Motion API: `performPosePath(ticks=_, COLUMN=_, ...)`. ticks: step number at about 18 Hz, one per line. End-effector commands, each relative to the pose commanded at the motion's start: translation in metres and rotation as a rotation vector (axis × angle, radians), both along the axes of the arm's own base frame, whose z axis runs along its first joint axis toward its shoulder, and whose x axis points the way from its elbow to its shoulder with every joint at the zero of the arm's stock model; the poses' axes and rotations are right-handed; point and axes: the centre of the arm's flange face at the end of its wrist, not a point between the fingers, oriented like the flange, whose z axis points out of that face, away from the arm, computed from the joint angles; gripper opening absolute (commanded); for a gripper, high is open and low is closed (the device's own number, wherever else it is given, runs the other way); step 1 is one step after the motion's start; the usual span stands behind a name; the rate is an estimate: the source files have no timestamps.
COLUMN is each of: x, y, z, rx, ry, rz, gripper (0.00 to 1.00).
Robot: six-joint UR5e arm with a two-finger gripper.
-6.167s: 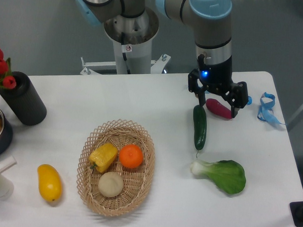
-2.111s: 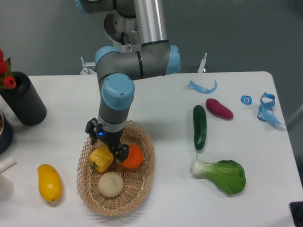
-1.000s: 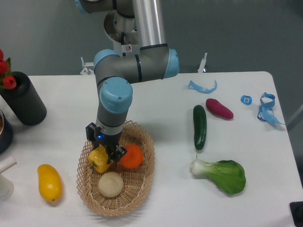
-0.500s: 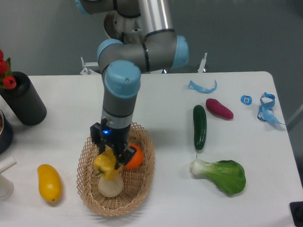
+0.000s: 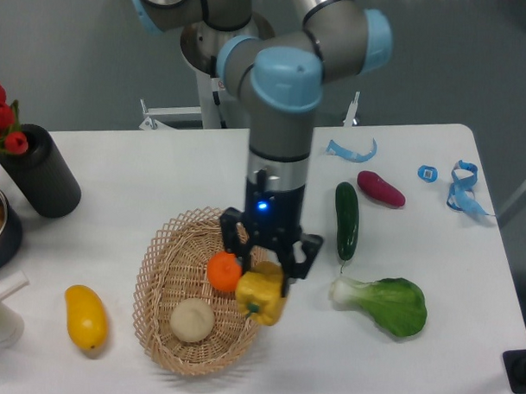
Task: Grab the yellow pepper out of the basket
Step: 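Lift the gripped yellow pepper up out of the basket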
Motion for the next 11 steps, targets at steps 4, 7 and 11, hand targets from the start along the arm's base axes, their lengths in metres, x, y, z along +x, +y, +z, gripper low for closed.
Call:
performPosePath(ticks=4, x=-0.022, y=-0.016, z=-0.001, rx=-0.005, ry=0.009, rz=0.023, gripper=0.29)
performPosePath(ticks=7, x=-0.032, y=-0.023, z=-0.003, rx=-0.010, ry=0.016, rz=0.026, gripper=0.29)
performPosePath(ticks=11, x=-0.038, y=-0.029, z=-0.007, rx=-0.015, ry=0.011, rz=0.038, gripper=0.29)
